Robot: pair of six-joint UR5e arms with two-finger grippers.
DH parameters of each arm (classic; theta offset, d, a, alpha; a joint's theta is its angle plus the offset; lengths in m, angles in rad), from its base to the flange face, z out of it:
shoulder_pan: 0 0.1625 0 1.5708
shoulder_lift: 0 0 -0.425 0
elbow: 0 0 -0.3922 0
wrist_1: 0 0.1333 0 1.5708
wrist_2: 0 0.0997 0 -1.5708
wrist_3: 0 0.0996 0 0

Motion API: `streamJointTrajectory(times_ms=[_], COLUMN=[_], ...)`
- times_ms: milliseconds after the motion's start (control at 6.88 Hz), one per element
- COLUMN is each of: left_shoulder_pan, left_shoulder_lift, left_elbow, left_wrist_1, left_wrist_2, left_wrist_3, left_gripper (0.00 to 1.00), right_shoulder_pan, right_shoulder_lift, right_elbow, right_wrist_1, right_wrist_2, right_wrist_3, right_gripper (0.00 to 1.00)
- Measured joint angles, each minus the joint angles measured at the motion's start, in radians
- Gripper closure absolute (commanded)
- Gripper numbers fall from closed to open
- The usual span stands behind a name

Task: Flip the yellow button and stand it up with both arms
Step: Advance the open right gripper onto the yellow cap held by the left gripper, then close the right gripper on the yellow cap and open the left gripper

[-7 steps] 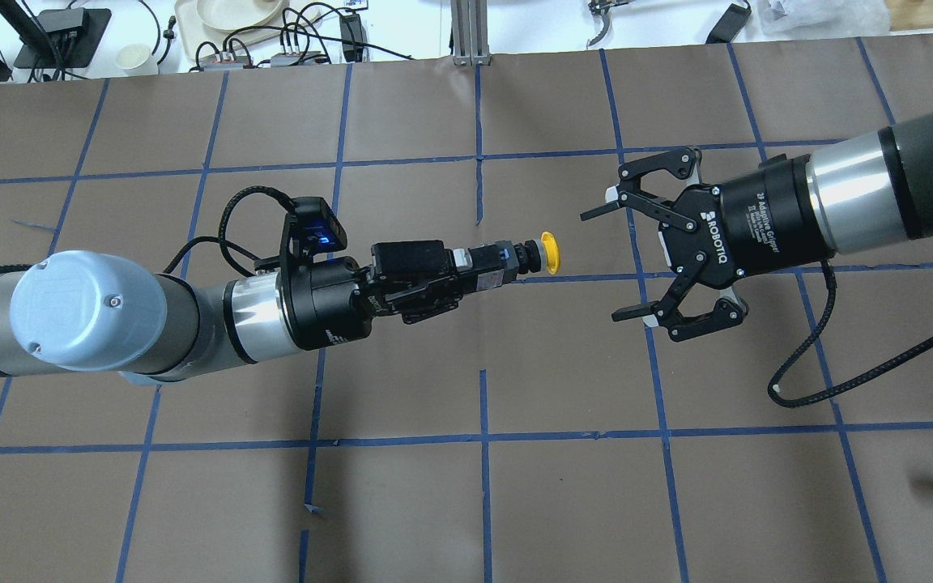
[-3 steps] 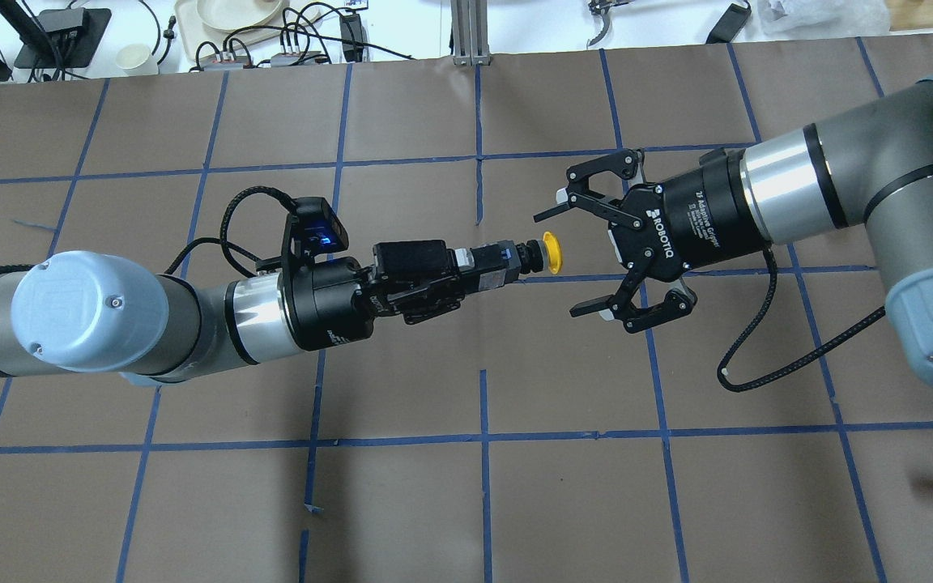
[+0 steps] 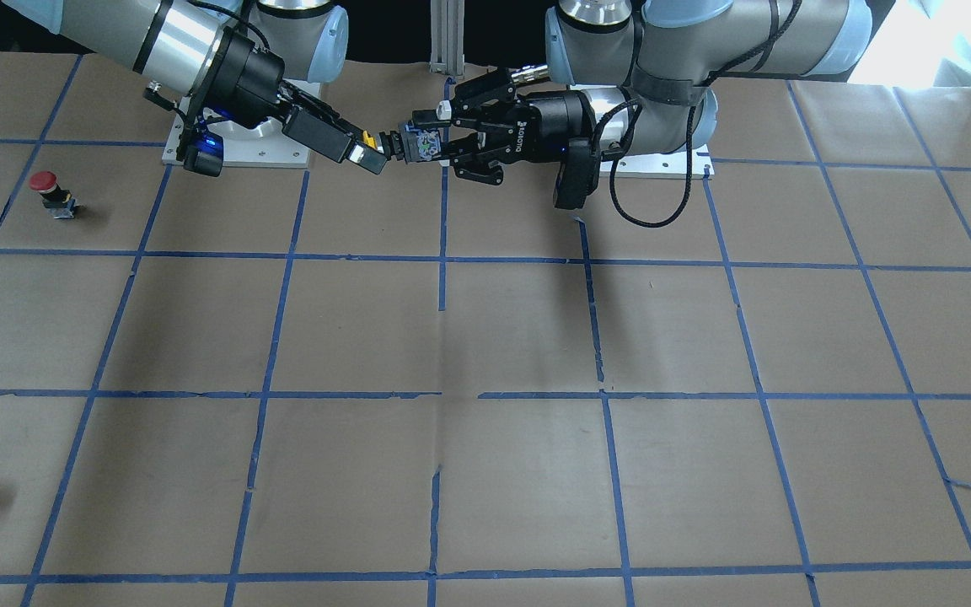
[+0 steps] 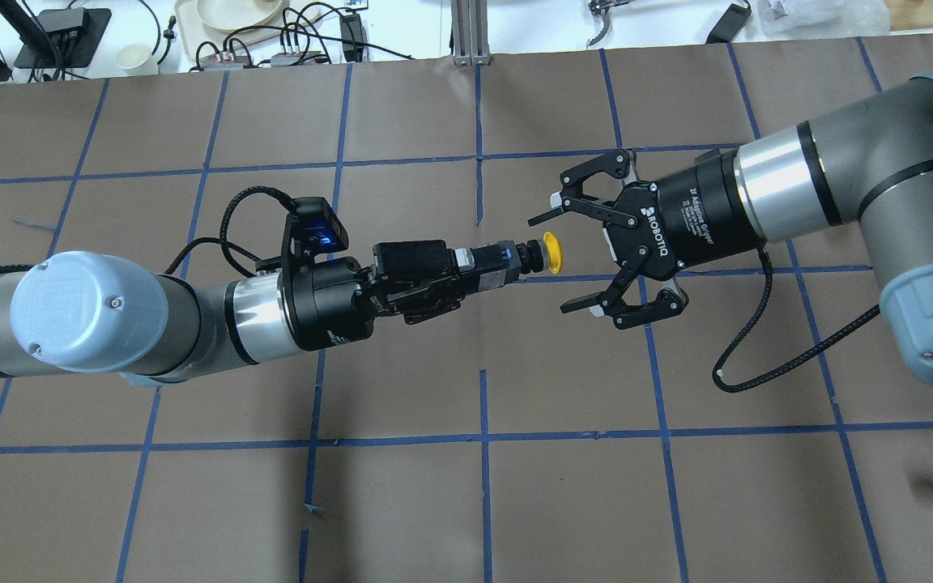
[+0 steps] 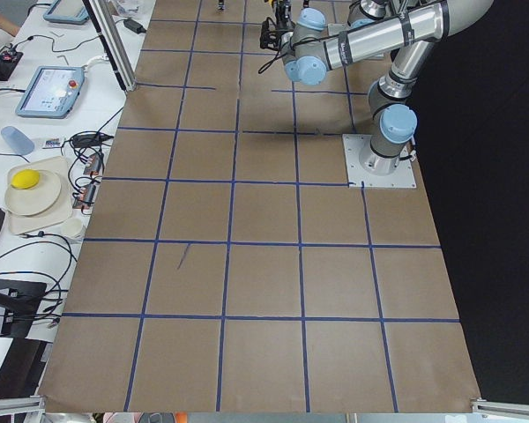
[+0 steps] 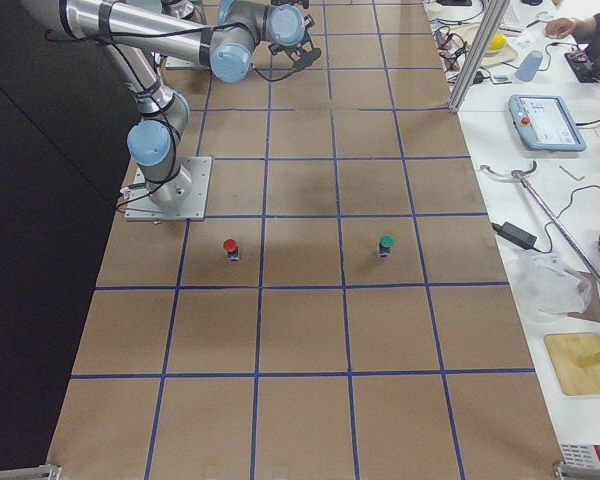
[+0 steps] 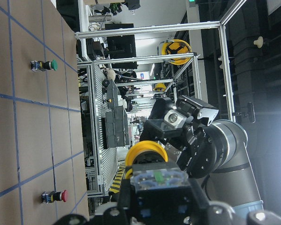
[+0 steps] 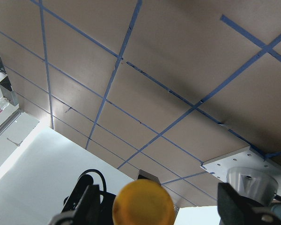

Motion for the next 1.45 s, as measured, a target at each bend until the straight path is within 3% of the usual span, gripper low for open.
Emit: streamJointTrajectory(times_ms=[145,436,581,726,872,1453], left_shoulder_pan=[0.0,-0.001,-0.001,-0.001,-0.001,0.017], left_shoulder_lift=[0.001,0.003,0.004,0.005,0.005,0.008], left_elbow=[-0.001,-0.002,-0.001,-0.001,0.001,0.027], left_wrist_1=[0.0,-0.001,-0.001,-0.001,-0.002,0.0], left_wrist_2=[0.0,0.0,0.0,0.001,0.002,0.025], left_wrist_3=[0.001,0.003,0.003,0.002,-0.011,-0.126], left_gripper=[0.74,0.74,0.63,0.3,0.09,0.05], right_shoulder_pan=[0.0,0.0,0.0,0.0,0.0,-0.019], right_shoulder_lift=[-0.002,-0.005,-0.005,-0.005,-0.004,0.01], right_elbow=[0.0,0.0,-0.001,-0.001,-0.002,-0.039], right_wrist_1=[-0.001,0.001,0.002,0.002,0.003,0.005], right_wrist_2=[0.002,0.012,0.015,0.016,0.016,-0.005], right_wrist_3=[0.001,0.002,0.002,0.002,0.003,0.009], right_gripper=[0.77,0.84,0.85,0.85,0.85,0.84])
